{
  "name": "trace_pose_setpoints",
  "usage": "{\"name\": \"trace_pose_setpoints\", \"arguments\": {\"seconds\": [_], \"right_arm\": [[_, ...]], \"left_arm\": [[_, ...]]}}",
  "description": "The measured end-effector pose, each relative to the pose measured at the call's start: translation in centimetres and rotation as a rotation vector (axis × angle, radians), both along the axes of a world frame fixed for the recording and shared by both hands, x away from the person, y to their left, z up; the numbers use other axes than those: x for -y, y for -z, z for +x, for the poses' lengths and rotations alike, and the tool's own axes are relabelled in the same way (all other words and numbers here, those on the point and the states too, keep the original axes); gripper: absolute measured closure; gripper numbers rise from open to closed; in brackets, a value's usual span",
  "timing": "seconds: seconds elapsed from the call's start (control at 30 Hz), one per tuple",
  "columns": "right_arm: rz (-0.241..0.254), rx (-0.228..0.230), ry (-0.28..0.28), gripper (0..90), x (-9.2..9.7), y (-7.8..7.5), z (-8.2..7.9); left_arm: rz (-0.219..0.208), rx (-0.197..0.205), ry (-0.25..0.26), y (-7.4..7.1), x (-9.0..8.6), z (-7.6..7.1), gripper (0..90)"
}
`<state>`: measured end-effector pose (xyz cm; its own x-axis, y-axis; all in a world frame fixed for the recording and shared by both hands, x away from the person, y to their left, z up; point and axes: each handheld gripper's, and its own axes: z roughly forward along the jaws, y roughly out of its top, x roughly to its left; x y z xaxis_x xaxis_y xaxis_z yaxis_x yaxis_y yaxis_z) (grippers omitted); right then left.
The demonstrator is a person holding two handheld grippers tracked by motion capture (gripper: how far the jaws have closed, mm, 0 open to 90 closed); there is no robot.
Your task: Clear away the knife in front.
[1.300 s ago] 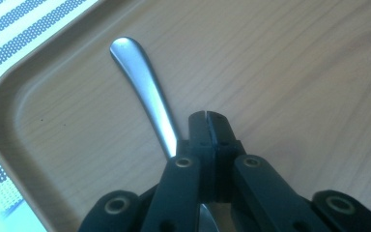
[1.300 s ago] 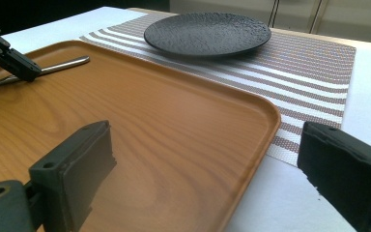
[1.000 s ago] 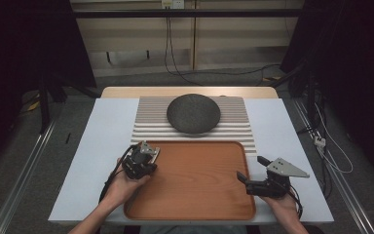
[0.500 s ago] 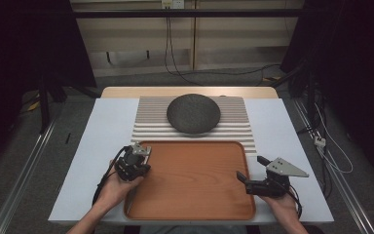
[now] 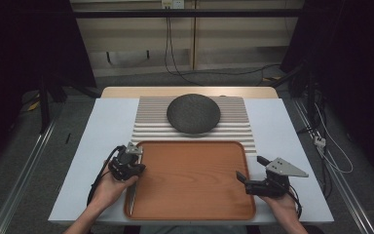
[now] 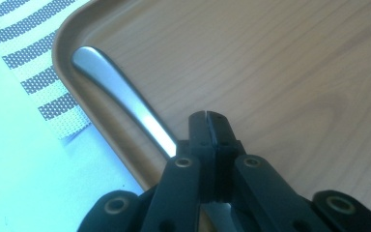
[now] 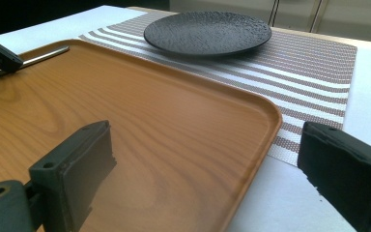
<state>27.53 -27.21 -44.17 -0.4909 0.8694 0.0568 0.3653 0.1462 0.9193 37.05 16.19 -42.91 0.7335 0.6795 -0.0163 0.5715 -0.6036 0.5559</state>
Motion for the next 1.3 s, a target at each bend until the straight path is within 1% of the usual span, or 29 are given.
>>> {"name": "trace_pose_setpoints", "arguments": {"seconds": [0.17,0.2,0.23,0.27,0.3,0.33,0.37,0.43,0.47,0.5,0.53,0.6,0.63,0.67,0.7,0.73,0.77,0.8,0.83,0.87,0.93,0.97,1.0,1.07,1.13,1.2,1.27,1.3], "right_arm": [[0.002,-0.002,0.004,5.7,0.0,0.0,0.1],[0.000,0.000,0.001,5.7,0.0,0.0,0.1],[-0.001,-0.001,0.002,5.7,-0.1,0.0,0.1],[-0.001,-0.001,0.002,5.7,-0.1,0.0,0.1],[-0.001,-0.002,0.001,5.7,-0.1,0.0,0.1],[0.001,-0.001,0.002,5.7,0.0,0.0,0.1],[0.001,-0.001,0.002,5.7,0.0,0.0,0.1],[0.000,-0.001,0.002,5.7,0.0,0.0,0.1],[0.001,-0.001,0.002,5.7,0.0,0.0,0.1],[0.001,-0.001,0.002,5.7,0.0,0.0,0.1],[0.002,-0.001,0.002,5.7,0.0,0.0,0.0],[0.000,-0.001,0.003,5.7,0.0,0.0,0.0],[0.000,-0.002,0.004,5.7,0.1,0.0,0.1],[0.000,-0.001,0.004,5.7,0.1,0.0,0.1],[0.001,-0.001,0.004,5.7,0.1,0.0,0.0],[0.000,-0.001,0.005,5.7,0.1,0.0,0.0],[0.001,-0.001,0.005,5.7,0.1,0.0,0.0],[0.001,-0.001,0.005,5.7,0.1,0.0,0.0],[0.001,-0.001,0.006,5.7,0.1,0.0,0.1],[0.003,-0.002,0.006,5.7,0.1,0.0,0.1],[0.002,-0.002,0.006,5.7,0.0,0.0,0.1],[0.003,-0.002,0.006,5.7,0.0,0.0,0.1],[0.003,-0.002,0.006,5.7,0.0,0.0,0.1],[0.002,-0.002,0.006,5.7,0.0,0.0,0.0],[0.000,-0.001,0.008,5.7,0.1,0.0,0.0],[0.000,-0.001,0.010,5.7,0.1,0.0,0.0],[-0.001,0.000,0.010,5.7,0.1,0.0,0.0],[-0.001,0.000,0.009,5.7,0.1,0.0,0.0]], "left_arm": [[0.006,0.005,0.000,0.0,0.0,0.0,90.0],[-0.004,0.008,-0.002,0.0,0.0,-0.1,90.0],[-0.010,0.015,0.013,-0.2,0.0,-0.1,90.0],[-0.025,0.020,0.027,-0.3,0.0,-0.2,90.0],[-0.038,0.033,0.032,-0.5,0.0,-0.3,90.0],[-0.070,0.048,0.039,-0.7,0.0,-0.4,89.1],[-0.070,0.048,0.039,-0.7,0.0,-0.4,83.5],[-0.094,0.075,0.029,-0.8,0.0,-0.4,69.9],[-0.112,0.077,0.022,-0.8,0.0,-0.4,64.3],[-0.144,0.080,0.016,-0.9,-0.1,-0.4,64.3],[-0.165,0.095,0.013,-1.0,-0.2,-0.4,51.5],[-0.189,0.129,0.001,-1.2,-0.2,-0.4,41.0],[-0.202,0.134,-0.003,-1.3,-0.2,-0.3,35.7],[-0.219,0.131,-0.016,-1.4,-0.2,-0.2,28.8],[-0.212,0.129,-0.030,-1.5,-0.1,-0.2,22.7],[-0.216,0.111,-0.035,-1.7,-0.2,-0.1,18.2],[-0.221,0.109,-0.049,-1.8,-0.3,-0.2,12.8],[-0.229,0.116,-0.057,-2.0,-0.5,-0.2,12.8],[-0.251,0.118,-0.087,-2.1,-0.7,-0.4,4.8],[-0.262,0.125,-0.111,-2.2,-0.9,-0.5,4.4],[-0.278,0.125,-0.148,-2.4,-1.3,-0.6,5.6],[-0.278,0.137,-0.160,-2.4,-1.5,-0.7,5.8],[-0.274,0.150,-0.163,-2.4,-1.6,-0.9,5.8],[-0.299,0.151,-0.140,-2.5,-2.0,-1.1,5.9],[-0.309,0.181,-0.131,-2.6,-2.3,-1.4,5.5],[-0.305,0.210,-0.127,-2.9,-2.5,-1.9,5.6],[-0.278,0.239,-0.138,-3.0,-2.7,-2.3,5.5],[-0.267,0.247,-0.145,-2.9,-2.9,-2.6,5.7]]}}
